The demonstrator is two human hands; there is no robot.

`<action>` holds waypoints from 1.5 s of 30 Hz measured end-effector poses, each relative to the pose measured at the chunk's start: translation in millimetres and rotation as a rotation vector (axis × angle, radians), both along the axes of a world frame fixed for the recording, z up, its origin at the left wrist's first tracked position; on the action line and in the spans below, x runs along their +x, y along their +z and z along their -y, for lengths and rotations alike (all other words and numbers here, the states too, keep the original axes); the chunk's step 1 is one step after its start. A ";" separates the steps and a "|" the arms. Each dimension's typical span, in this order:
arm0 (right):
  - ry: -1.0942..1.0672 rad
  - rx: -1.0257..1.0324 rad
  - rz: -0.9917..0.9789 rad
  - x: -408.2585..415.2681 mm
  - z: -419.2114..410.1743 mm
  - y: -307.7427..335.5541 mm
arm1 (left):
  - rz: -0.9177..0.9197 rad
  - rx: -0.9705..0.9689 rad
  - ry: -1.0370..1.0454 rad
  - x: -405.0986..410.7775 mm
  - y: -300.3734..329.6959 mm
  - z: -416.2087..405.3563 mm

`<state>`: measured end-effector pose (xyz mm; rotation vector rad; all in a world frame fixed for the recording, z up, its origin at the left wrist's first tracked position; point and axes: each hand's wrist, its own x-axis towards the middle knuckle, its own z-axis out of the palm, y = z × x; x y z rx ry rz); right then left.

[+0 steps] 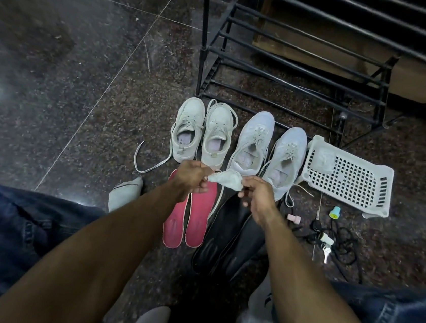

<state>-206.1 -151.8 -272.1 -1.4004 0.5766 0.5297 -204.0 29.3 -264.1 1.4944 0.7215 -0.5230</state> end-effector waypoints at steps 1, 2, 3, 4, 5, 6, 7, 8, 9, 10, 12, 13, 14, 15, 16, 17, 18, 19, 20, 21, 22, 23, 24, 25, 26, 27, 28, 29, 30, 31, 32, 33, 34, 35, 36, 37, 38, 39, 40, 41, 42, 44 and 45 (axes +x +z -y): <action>-0.009 0.024 -0.007 -0.3 -0.2 0.1 | -0.036 -0.024 -0.015 -1.5 1.2 -0.6; -0.019 0.044 -0.011 0.0 -0.8 0.5 | -0.065 -0.036 -0.060 -3.3 2.2 -0.1; -0.025 0.056 -0.014 1.0 -1.8 0.2 | -0.080 -0.035 -0.109 -5.5 3.0 1.3; -0.019 0.059 -0.015 2.1 -3.4 0.4 | -0.073 -0.036 -0.142 -7.8 2.3 2.5; -0.006 0.050 -0.016 3.2 -5.0 0.3 | -0.049 -0.052 -0.160 -9.6 1.5 3.9; 0.008 0.032 -0.018 4.2 -6.5 0.9 | -0.019 -0.083 -0.170 -11.1 0.3 5.1; 0.018 0.007 -0.019 5.1 -7.6 1.5 | 0.002 -0.117 -0.181 -12.6 -0.5 6.5; 0.026 -0.018 -0.017 5.7 -8.4 2.8 | 0.017 -0.130 -0.206 -13.8 -1.4 7.8; 0.035 -0.039 -0.012 6.0 -8.7 3.4 | 0.030 -0.118 -0.238 -14.9 -2.8 8.8; 0.045 -0.052 -0.009 5.8 -9.1 4.3 | 0.042 -0.093 -0.256 -15.3 -3.7 10.6; 0.057 -0.066 -0.017 4.5 -8.6 4.9 | 0.065 -0.071 -0.180 -13.5 -4.7 11.9; 0.053 -0.057 -0.027 3.1 -7.9 4.0 | 0.063 -0.101 -0.113 -12.4 -4.6 12.7; 0.040 -0.031 -0.039 1.6 -7.3 3.4 | 0.054 -0.149 -0.058 -11.4 -4.8 13.1; 0.022 0.001 -0.051 0.2 -6.8 2.4 | 0.051 -0.197 -0.031 -10.6 -5.1 13.4; 0.007 0.032 -0.063 -1.2 -6.9 2.0 | 0.054 -0.225 -0.029 -10.9 -5.7 13.2; 0.008 0.053 -0.075 -2.5 -7.0 1.5 | 0.061 -0.249 -0.032 -12.0 -5.4 13.3; 0.031 0.064 -0.089 -3.8 -7.1 0.6 | 0.070 -0.270 -0.023 -13.2 -4.7 13.3; 0.074 0.067 -0.101 -5.1 -6.8 -1.3 | 0.078 -0.293 0.000 -13.8 -4.3 12.9; 0.121 0.073 -0.116 -7.2 -7.0 -2.4 | 0.084 -0.316 0.023 -14.2 -3.9 12.5; 0.159 0.083 -0.136 -10.0 -6.9 -4.1 | 0.088 -0.335 0.041 -14.4 -4.0 12.2; 0.180 0.099 -0.150 -12.6 -6.9 -5.8 | 0.089 -0.344 0.049 -14.5 -3.6 11.7; 0.181 0.110 -0.145 -14.3 -7.2 -7.0 | 0.084 -0.341 0.050 -14.2 -3.5 11.3; 0.155 0.120 -0.126 -14.8 -7.9 -7.2 | 0.073 -0.325 0.049 -14.4 -3.7 10.5; 0.120 0.125 -0.094 -15.0 -8.8 -6.7 | 0.058 -0.302 0.046 -15.0 -4.8 9.6; 0.083 0.126 -0.069 -14.3 -10.0 -6.2 | 0.041 -0.282 0.042 -16.2 -5.4 8.7; 0.055 0.125 -0.051 -13.4 -11.3 -5.3 | 0.025 -0.273 0.041 -17.3 -6.7 7.6; 0.043 0.121 -0.044 -13.1 -12.9 -4.2 | 0.008 -0.279 0.048 -18.5 -8.6 6.3; 0.046 0.103 -0.043 -12.7 -14.5 -4.9 | -0.005 -0.288 0.050 -20.2 -10.4 5.2; 0.051 0.074 -0.045 -12.7 -16.4 -6.3 | -0.019 -0.286 0.050 -22.2 -12.0 3.7; 0.053 0.031 -0.047 -12.9 -18.2 -8.7 | -0.039 -0.266 0.055 -24.0 -14.7 2.1; 0.049 -0.008 -0.054 -13.3 -19.7 -11.7 | -0.059 -0.225 0.061 -25.9 -17.8 1.1; 0.044 -0.037 -0.064 -13.9 -20.9 -14.9 | -0.078 -0.149 0.072 -27.6 -23.6 -0.8; 0.045 -0.058 -0.076 -14.4 -21.6 -18.1 | -0.092 -0.045 0.079 -29.3 -29.3 -3.4; 0.057 -0.074 -0.088 -15.2 -22.1 -20.8 | -0.102 0.090 0.068 -30.6 -37.4 -6.8; 0.070 -0.085 -0.105 -16.2 -22.2 -24.1 | -0.107 0.235 0.027 -32.2 -46.9 -11.8; 0.077 -0.094 -0.125 -17.1 -22.2 -28.1 | -0.126 0.366 -0.030 -34.9 -55.0 -17.4; 0.079 -0.102 -0.146 -18.2 -22.0 -32.2 | -0.162 0.472 -0.073 -38.5 -62.0 -22.3; 0.078 -0.111 -0.164 -19.7 -22.3 -36.8 | -0.206 0.540 -0.082 -42.6 -69.1 -26.7; 0.081 -0.122 -0.179 -21.2 -23.1 -41.5 | -0.246 0.576 -0.071 -46.0 -75.8 -31.1; 0.081 -0.131 -0.192 -22.6 -23.9 -46.6 | -0.276 0.588 -0.039 -49.0 -79.6 -34.0; 0.080 -0.135 -0.206 -24.4 -24.3 -51.6 | -0.308 0.586 -0.012 -51.3 -85.2 -35.5; 0.084 -0.127 -0.232 -28.4 -24.2 -61.8 | -0.349 0.582 0.026 -54.1 -99.3 -38.2; 0.095 -0.120 -0.242 -30.1 -23.9 -66.3 | -0.367 0.580 0.024 -55.4 -106.7 -39.6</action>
